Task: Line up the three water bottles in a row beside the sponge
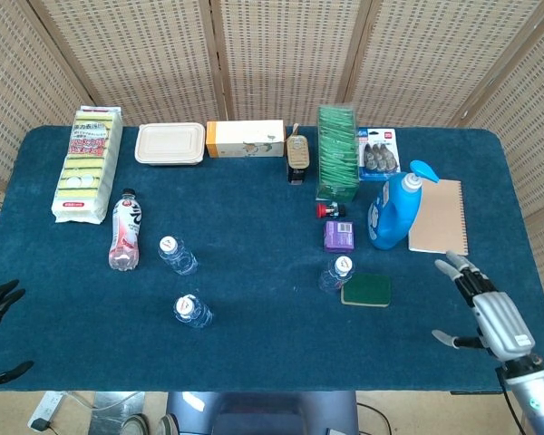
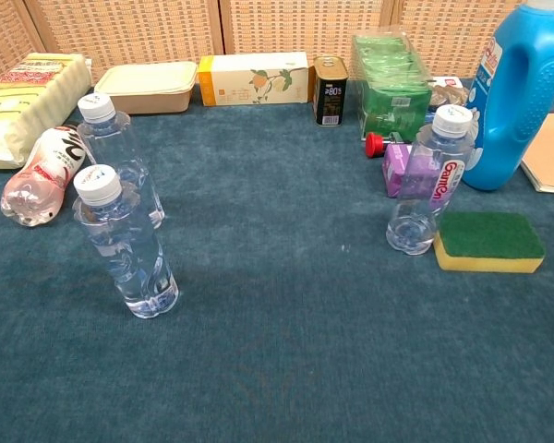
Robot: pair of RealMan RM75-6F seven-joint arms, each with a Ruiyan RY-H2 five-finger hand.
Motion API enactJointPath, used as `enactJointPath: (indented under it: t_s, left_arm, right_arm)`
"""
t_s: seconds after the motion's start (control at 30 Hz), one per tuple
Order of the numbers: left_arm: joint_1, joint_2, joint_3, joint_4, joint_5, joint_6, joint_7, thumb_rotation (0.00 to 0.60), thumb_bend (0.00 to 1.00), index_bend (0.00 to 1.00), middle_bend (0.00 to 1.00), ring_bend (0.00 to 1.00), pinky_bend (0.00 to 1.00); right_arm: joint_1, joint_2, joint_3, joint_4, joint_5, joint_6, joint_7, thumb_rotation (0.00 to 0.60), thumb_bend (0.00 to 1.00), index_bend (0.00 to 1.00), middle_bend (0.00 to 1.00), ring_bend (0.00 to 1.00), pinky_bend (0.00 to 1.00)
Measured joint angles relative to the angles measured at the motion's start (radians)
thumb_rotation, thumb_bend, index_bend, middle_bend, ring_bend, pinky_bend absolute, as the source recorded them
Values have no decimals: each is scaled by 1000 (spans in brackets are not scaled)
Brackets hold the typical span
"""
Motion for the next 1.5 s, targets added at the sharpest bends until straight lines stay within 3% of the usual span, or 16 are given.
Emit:
enactJointPath:
  t_s: [0.23, 0.4, 0.7, 0.87, 1.17, 1.5]
  left_arm:
    - [-72, -47, 33, 116, 53, -61, -175, 600, 131, 0, 0, 0, 49]
    - [-113, -150, 35, 230, 73, -50, -306, 600, 132, 0, 0, 0, 49]
    - [-213, -300, 46, 317, 111, -59, -466, 600, 131, 0, 0, 0, 49]
    - [-254, -351, 48, 315, 113, -76, -491, 600, 131, 0, 0, 0, 49]
    - [-329, -417, 40, 244, 55, -200, -488, 600, 131, 0, 0, 0, 49]
    - [-406, -552, 12, 279, -3, -302, -478, 600, 130, 0, 0, 0, 49]
  right_arm:
    - [-96, 2, -40, 4, -42, 86, -1, 600, 26, 81, 7, 0, 130]
    - [-135, -1, -41, 27, -73, 137, 34, 600, 25, 81, 7, 0, 131]
    - [-159, 1, -25, 61, -88, 151, 88, 600, 25, 82, 7, 0, 130]
    - [-165, 5, -19, 66, -98, 150, 106, 600, 26, 84, 5, 0, 131]
    - [-169, 9, -11, 69, -119, 145, 124, 600, 25, 86, 2, 0, 131]
    - [-180, 18, -8, 74, -144, 161, 154, 600, 25, 86, 2, 0, 129]
